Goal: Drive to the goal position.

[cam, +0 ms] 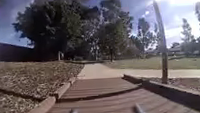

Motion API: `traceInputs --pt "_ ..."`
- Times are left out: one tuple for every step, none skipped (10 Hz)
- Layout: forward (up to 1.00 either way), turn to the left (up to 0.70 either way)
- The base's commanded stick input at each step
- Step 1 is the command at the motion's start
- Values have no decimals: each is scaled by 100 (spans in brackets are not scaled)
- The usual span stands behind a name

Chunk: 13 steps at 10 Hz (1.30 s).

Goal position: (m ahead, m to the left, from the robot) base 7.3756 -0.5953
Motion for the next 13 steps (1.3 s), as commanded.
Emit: traceInputs --pt "100 0" --pt "100 0" --pt "100 0" --pt "100 0" --pt "100 0" --pt "100 0" --pt "100 0" --pt "100 0" --pt "100 0" --pt "100 0" --pt "100 0" --pt "100 0" --pt "100 38"
